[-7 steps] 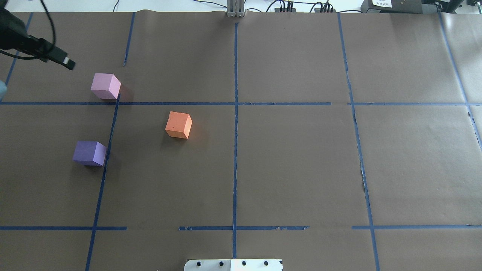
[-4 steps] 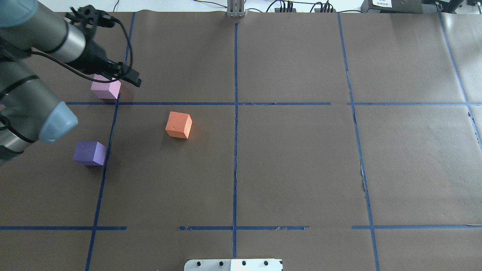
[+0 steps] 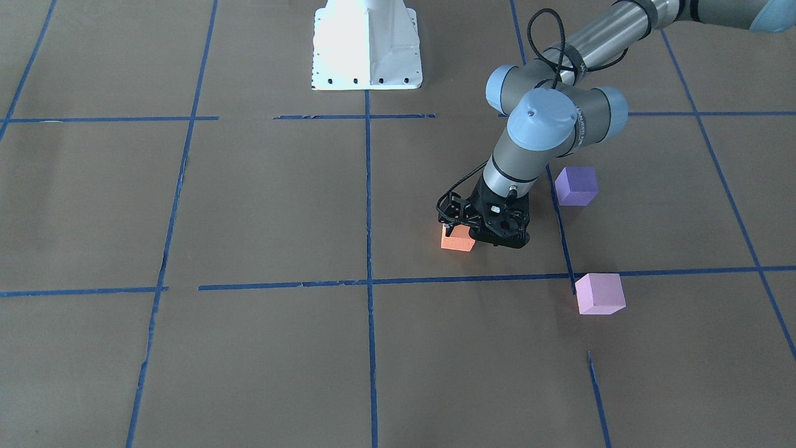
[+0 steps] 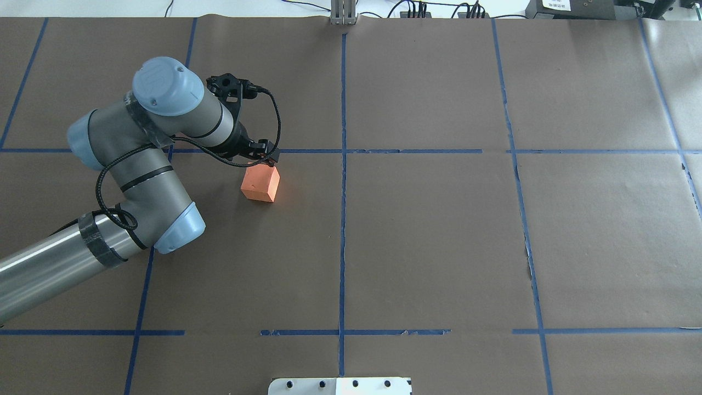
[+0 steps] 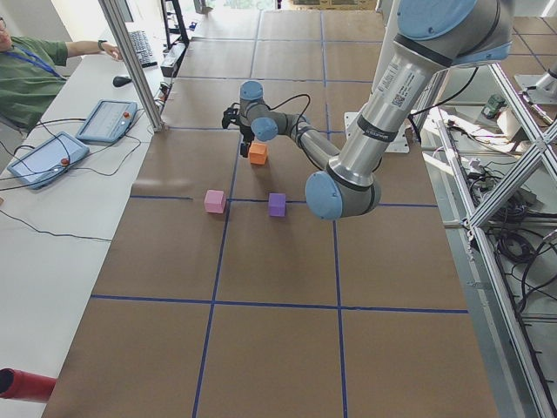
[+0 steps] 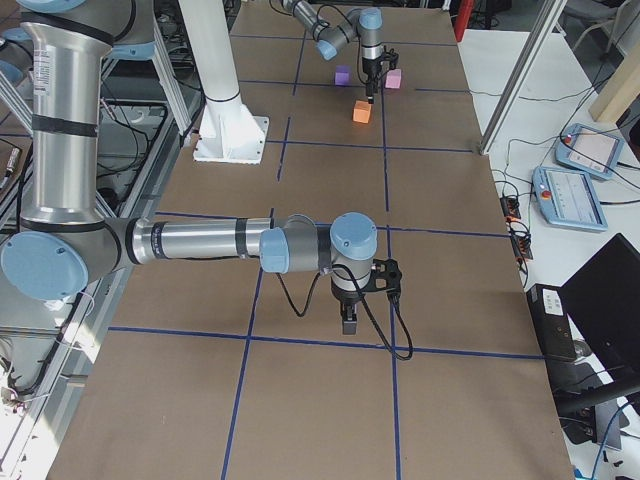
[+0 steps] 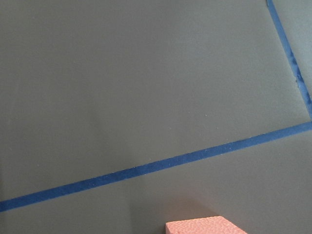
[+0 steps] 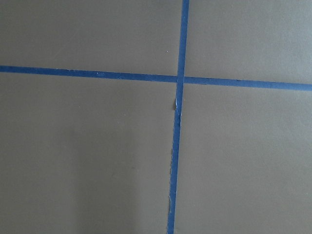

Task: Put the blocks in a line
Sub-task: 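Move the left gripper over the orange cube and lower onto it, then close the left gripper on the orange cube and lift it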

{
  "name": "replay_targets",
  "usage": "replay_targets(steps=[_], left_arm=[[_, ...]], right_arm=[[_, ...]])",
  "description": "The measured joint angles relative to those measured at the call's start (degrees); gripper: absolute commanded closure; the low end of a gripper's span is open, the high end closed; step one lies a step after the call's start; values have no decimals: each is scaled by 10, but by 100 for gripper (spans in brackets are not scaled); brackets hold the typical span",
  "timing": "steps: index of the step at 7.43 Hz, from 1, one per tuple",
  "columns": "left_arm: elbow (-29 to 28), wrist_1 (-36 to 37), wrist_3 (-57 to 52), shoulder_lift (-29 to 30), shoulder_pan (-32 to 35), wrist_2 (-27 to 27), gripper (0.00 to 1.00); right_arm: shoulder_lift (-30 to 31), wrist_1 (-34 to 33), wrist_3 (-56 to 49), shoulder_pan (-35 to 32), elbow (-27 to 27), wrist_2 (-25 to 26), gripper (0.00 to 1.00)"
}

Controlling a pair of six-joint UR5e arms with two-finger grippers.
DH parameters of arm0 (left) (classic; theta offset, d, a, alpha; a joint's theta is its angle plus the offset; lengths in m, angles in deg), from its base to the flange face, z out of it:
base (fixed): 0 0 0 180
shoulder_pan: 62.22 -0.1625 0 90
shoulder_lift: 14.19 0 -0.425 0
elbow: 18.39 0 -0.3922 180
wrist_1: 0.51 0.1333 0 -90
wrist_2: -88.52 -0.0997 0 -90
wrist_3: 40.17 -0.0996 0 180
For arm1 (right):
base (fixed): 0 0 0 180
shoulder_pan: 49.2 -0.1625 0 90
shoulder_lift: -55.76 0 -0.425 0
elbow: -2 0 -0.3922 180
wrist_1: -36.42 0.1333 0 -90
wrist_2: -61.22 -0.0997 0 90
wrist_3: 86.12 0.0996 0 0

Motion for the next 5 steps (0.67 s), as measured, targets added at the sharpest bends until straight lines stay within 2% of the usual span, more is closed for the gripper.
replay_targets(steps=[1, 2, 3, 4, 5], left_arm=[[-8, 0, 12, 3, -11, 0, 0], [-17, 1, 25, 5, -22, -1, 11], [-23, 0, 34, 5, -32, -1, 63], [-27, 0, 38, 5, -36, 0, 100], [-28, 3, 39, 5, -38, 1, 100]], right_arm=[[0, 0, 0, 0, 0, 0, 0], [0, 0, 0, 0, 0, 0, 0], [0, 0, 0, 0, 0, 0, 0], [0, 0, 0, 0, 0, 0, 0], [0, 0, 0, 0, 0, 0, 0]])
